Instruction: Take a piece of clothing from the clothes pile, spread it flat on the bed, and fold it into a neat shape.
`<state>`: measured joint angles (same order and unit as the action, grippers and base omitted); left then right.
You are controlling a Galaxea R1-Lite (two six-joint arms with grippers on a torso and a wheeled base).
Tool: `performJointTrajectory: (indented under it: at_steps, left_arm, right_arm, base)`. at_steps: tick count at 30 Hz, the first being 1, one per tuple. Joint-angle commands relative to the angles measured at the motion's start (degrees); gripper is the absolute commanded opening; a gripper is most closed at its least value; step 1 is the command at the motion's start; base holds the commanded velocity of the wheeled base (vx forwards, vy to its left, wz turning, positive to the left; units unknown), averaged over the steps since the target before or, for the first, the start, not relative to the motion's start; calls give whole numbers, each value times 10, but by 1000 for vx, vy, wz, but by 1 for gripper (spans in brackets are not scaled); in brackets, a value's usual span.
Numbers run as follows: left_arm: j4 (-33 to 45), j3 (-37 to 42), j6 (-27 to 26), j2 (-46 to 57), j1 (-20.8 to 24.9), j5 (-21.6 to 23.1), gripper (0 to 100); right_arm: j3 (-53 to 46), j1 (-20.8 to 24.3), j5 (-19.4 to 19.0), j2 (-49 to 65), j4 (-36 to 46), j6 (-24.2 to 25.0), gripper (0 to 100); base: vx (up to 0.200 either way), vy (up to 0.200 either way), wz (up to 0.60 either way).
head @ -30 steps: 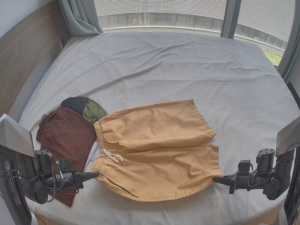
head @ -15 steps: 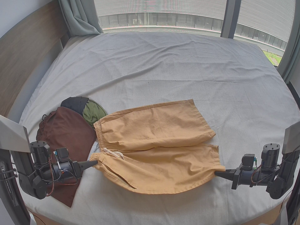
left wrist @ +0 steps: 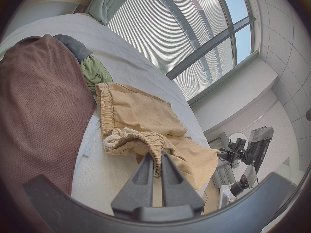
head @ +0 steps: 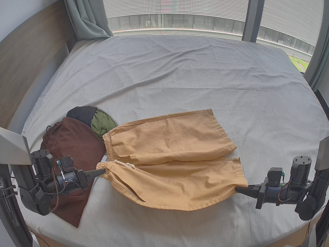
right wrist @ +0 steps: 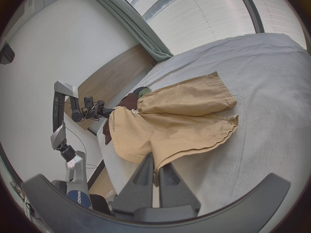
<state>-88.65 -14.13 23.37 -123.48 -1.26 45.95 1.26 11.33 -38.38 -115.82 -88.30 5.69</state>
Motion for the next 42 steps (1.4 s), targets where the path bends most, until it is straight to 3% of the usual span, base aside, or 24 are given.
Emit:
performJointTrajectory:
  at_steps: [1,16,22,42]
  left_arm:
    - [0,-2,1,2,-1,-1,0]
    - [0,-11,3,6,-4,-2,0]
    - [0,-22,30,20,-9,-2,0]
    - [0,-40,56,38,-22,-6,0]
  right_arm:
    - [-6,5,0,16,0,-1,0]
    - [-11,24,0,70,1,0,0]
    - [-6,23,0,82,1,1,0]
    - [43,23,1,104,1,56,0]
  base:
    - [0,0,0]
    - [0,0,0]
    - [0,0,0]
    - [0,0,0]
